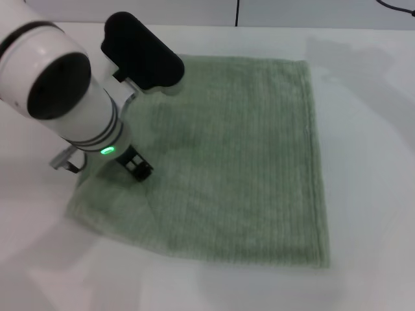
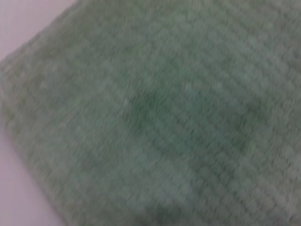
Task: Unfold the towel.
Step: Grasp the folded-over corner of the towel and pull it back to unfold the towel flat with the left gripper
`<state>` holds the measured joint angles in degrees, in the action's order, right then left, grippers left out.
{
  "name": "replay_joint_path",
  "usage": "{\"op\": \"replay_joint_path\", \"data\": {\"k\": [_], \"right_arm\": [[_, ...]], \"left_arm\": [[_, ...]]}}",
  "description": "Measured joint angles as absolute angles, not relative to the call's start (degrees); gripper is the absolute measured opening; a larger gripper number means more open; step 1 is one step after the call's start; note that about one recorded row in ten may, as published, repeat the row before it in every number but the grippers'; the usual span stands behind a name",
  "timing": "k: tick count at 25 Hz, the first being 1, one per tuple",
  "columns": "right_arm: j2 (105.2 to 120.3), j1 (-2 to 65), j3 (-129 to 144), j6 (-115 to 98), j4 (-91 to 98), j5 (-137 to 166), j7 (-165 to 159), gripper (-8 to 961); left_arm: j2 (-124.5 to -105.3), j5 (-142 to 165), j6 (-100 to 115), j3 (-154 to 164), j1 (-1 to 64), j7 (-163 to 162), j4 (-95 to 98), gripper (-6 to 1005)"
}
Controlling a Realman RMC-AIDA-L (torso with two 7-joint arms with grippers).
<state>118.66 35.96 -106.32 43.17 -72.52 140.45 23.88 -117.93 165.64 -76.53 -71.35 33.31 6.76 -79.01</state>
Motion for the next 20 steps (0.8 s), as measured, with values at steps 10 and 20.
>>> {"op": "replay_joint_path", "data": {"k": [10,20], "right_arm": [[118.65,36.35,-106.44,42.47,-71.57,140.54,24.00,-1],[118.78,35.33,-105.99,40.07,-72.71,140.04,26.04,0]], "left_arm": [[-114.04,165.75,-83.12,-73.57,32.51,4.09,-82.87,476],[-112.02,165.77,-81.86,-74.44,28.75,3.20,-88.52,480]]}}
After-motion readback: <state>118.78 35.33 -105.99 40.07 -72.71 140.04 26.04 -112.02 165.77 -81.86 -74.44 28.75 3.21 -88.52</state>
